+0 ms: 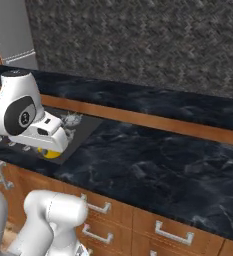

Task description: Clear the mugs and bowl far away from the sink.

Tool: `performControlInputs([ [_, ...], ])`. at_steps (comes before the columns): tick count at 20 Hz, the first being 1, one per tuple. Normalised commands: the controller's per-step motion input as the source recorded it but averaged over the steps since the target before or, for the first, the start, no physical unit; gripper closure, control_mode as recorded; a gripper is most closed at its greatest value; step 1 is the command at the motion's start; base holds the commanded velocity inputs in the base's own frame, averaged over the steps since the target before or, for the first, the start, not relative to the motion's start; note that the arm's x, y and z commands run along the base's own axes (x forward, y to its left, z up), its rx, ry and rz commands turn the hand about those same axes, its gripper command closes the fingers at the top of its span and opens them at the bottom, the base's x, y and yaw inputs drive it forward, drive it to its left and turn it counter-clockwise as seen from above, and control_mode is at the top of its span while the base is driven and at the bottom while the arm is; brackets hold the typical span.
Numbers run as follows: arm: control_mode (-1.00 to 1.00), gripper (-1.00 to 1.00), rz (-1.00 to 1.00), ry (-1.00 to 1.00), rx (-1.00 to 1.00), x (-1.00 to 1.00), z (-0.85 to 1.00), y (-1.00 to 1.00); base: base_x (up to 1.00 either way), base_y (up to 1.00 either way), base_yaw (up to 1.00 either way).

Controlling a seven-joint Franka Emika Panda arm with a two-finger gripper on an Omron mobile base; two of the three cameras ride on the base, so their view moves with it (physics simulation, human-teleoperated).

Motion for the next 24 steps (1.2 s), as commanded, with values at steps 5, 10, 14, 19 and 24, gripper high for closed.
performControlInputs([
  [5,1.00,1.00,0.00,0.00,0.00,0.00,0.00,0.00,0.35,-0.58,-0.11],
  [10,1.00,1.00,0.00,0.00,0.00,0.00,0.00,0.00,0.13,-0.34,-0.41],
  [14,1.00,1.00,0.00,0.00,0.00,0.00,0.00,0.00,0.19,-0.20,-0.35],
  [19,1.00,1.00,0.00,0.00,0.00,0.00,0.00,0.00,0.19,-0.12,-0.33],
  [24,-1.00,1.00,-0.05,0.00,0.00,0.59,-0.18,0.00,0.11,0.00,-0.04],
])
